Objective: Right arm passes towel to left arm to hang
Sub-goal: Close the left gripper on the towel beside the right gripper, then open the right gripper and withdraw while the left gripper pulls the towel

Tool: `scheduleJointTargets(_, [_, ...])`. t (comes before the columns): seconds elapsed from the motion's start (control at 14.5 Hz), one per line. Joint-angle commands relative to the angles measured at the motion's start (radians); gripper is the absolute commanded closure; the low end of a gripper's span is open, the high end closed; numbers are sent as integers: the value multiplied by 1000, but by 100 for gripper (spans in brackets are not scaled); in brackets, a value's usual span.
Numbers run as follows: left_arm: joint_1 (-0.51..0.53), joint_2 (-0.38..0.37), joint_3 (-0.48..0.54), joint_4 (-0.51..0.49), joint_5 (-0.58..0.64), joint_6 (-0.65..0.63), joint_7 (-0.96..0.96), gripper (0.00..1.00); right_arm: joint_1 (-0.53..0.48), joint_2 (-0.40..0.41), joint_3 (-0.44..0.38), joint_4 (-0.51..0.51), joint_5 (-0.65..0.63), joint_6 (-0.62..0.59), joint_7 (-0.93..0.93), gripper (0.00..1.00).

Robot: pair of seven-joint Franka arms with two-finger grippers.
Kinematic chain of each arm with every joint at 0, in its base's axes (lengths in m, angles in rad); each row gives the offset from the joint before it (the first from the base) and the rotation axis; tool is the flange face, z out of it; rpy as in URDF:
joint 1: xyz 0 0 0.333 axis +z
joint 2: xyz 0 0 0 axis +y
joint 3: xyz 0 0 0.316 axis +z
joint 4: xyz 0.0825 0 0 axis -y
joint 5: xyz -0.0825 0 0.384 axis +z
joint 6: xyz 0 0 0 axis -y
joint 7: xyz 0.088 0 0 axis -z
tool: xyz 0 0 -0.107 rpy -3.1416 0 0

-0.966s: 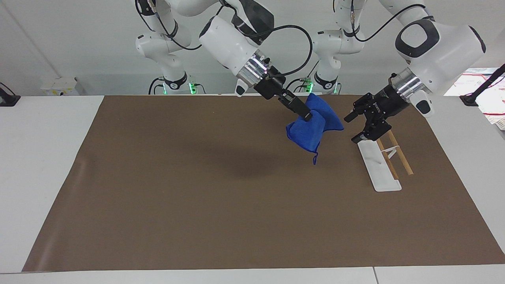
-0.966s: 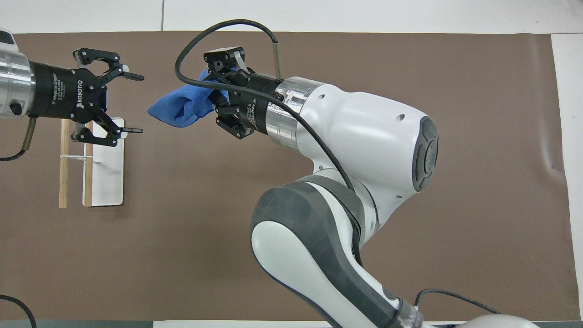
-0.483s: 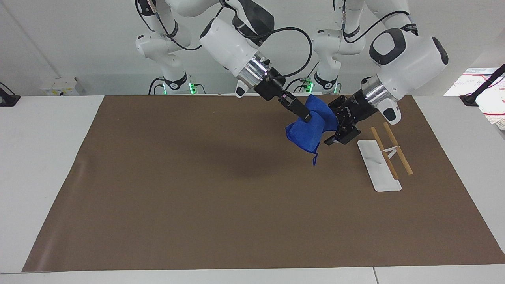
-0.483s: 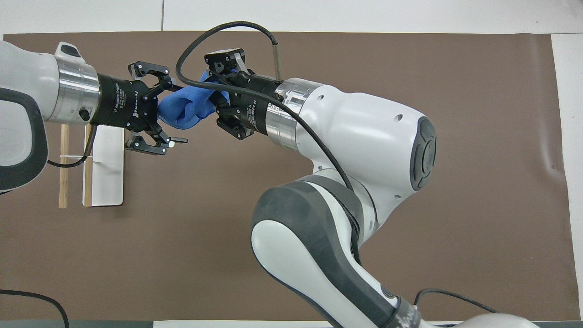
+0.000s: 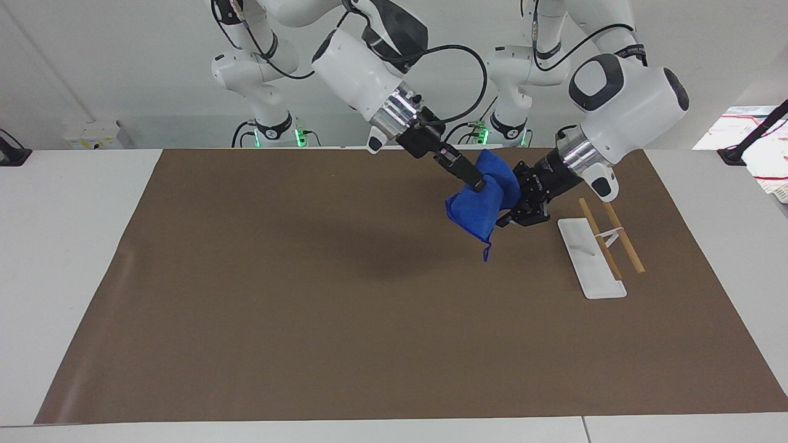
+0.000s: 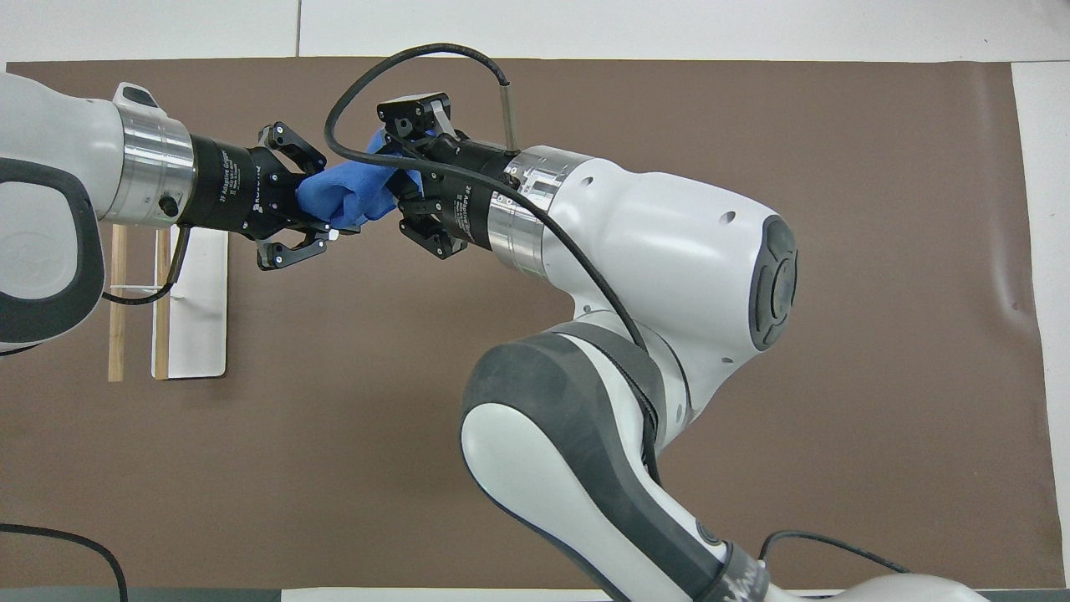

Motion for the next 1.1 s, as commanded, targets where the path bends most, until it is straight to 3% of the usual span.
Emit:
scheduleJointTargets(0.0, [-2,-20,10,-15,-11,14,-7,100,-2,-10,4,-16,8,12,-13,100])
scheduleJointTargets(0.28, [7,-26,13,1,6,14,59,100,-2,-12,2,-16,8,12,-15,100])
scheduleJointTargets(0.48, [22,-34,12,4,128,20,154,100,-2,-12,2,-21,2,12,-29,100])
scheduleJointTargets(0.55, [24,-34,11,2,151,37,191,100,-2,-15,2,-28,1,12,-58,75])
scheduleJointTargets(0.62, [24,-34,11,2,164,44,218,100,-2,-18,1,-33,1,12,-91,43])
scheduleJointTargets(0.69, [26,-34,13,2,180,49,254,100,-2,-19,-2,-37,-2,12,-110,20])
scheduleJointTargets(0.83, [39,-36,12,2,286,52,312,100,-16,-29,-5,-65,-27,12,-160,2])
scheduleJointTargets(1.03, [44,-39,12,-2,442,67,323,100,-80,-59,-8,-154,-166,4,-345,0])
